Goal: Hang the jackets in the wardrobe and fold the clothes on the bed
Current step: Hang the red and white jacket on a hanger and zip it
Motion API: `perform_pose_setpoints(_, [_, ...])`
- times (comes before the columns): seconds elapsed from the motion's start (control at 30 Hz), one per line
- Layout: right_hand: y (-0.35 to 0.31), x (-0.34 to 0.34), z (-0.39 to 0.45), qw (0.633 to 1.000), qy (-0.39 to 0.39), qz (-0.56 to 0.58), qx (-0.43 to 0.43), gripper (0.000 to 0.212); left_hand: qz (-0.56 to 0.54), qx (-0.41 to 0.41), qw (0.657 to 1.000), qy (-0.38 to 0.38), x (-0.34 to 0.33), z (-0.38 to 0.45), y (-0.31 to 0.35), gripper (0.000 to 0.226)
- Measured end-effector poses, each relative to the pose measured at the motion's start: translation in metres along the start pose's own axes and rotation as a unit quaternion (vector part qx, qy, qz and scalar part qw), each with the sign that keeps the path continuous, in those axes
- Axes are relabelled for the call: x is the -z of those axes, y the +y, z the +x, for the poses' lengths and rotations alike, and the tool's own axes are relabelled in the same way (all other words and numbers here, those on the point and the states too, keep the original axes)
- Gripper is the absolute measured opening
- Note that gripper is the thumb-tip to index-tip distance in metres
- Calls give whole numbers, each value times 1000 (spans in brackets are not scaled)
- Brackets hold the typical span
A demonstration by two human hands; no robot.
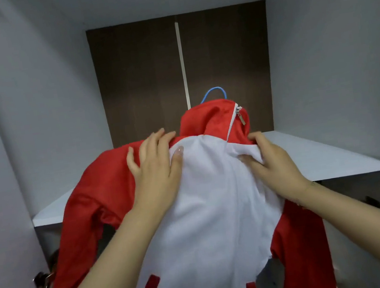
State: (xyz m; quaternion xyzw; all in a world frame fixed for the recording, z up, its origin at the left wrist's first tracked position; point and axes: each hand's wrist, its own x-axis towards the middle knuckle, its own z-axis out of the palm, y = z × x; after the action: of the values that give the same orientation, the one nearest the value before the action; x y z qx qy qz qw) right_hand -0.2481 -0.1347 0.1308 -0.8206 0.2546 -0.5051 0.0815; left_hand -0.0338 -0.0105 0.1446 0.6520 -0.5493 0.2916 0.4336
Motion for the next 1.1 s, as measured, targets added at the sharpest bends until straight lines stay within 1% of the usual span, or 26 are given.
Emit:
perform_pose_setpoints(0.03, [-6,5,-11,999,7,40,-3,27,27,-5,999,-28,6,2,-2,43])
perform_pose_setpoints(0.1, [-16,12,-34,996,12,91,-10,27,61,-24,991,-113,15,-1,-4,48])
perform_pose_setpoints(0.17, [-21,18,-54,995,9,93,-18,26,48,-39,978,-201,19,-14,-4,42])
perform_pose_setpoints(0.2, [-22,21,-63,995,10,95,-24,25,24,-36,973,-226,19,-25,-4,39])
perform_pose_setpoints(0.27, [-23,29,-79,992,10,120,-38,26,-71,-6,968,-241,17,-49,-3,31])
perform_pose_setpoints(0.33, [-20,40,-96,992,-12,125,-22,30,-195,48,949,-241,12,-70,2,17])
perform_pose_setpoints(0.37, [-17,46,-105,991,-44,122,-10,31,-241,70,937,-244,9,-79,4,13])
perform_pose_setpoints(0.4, [-15,53,-113,987,-91,135,-11,30,-275,84,926,-246,8,-85,6,13])
perform_pose_setpoints(0.43, [-14,61,-120,975,-137,170,-30,34,-305,94,914,-250,6,-90,8,18])
perform_pose_setpoints(0.47, [-13,69,-125,960,-157,224,-68,45,-333,102,902,-257,5,-94,8,24])
perform_pose_setpoints(0.5, [-10,76,-130,944,-152,272,-106,58,-357,106,889,-266,3,-98,7,27])
perform_pose_setpoints(0.53, [-6,82,-136,937,-142,288,-139,68,-375,104,879,-276,1,-101,8,28])
perform_pose_setpoints(0.57, [-4,87,-142,940,-144,270,-153,72,-391,102,869,-285,-1,-104,8,28])
perform_pose_setpoints(0.6, [-4,89,-149,947,-168,225,-152,71,-403,99,862,-292,-3,-106,9,27])
perform_pose_setpoints(0.63, [-3,88,-157,954,-201,171,-145,64,-412,94,857,-295,-5,-108,11,27])
perform_pose_setpoints(0.67, [-1,84,-166,956,-227,123,-140,51,-417,90,854,-297,-8,-110,12,27])
perform_pose_setpoints(0.7, [0,78,-174,956,-234,98,-149,37,-417,87,854,-300,-11,-113,13,29])
perform_pose_setpoints(0.73, [0,73,-181,955,-228,101,-163,27,-409,84,857,-303,-14,-116,14,30])
perform_pose_setpoints(0.8, [0,62,-192,952,-200,129,-195,23,-382,75,863,-321,-24,-127,12,30])
perform_pose_setpoints(0.9, [9,46,-201,943,-137,154,-260,15,-355,83,858,-362,-40,-142,5,32])
perform_pose_setpoints(0.93, [11,38,-205,938,-117,164,-284,16,-331,85,861,-376,-43,-144,1,35])
perform_pose_setpoints(1.0, [13,20,-215,920,-84,173,-341,21,-286,96,875,-377,-41,-156,-9,42])
perform_pose_setpoints(1.03, [11,13,-215,912,-82,174,-361,22,-280,107,881,-367,-40,-157,-11,44])
perform_pose_setpoints(1.07, [32,-27,-215,893,-110,196,-390,22,-264,160,878,-366,-59,-171,-33,45])
perform_pose_setpoints(1.1, [43,-55,-216,880,-121,197,-414,22,-257,200,873,-363,-70,-181,-44,46])
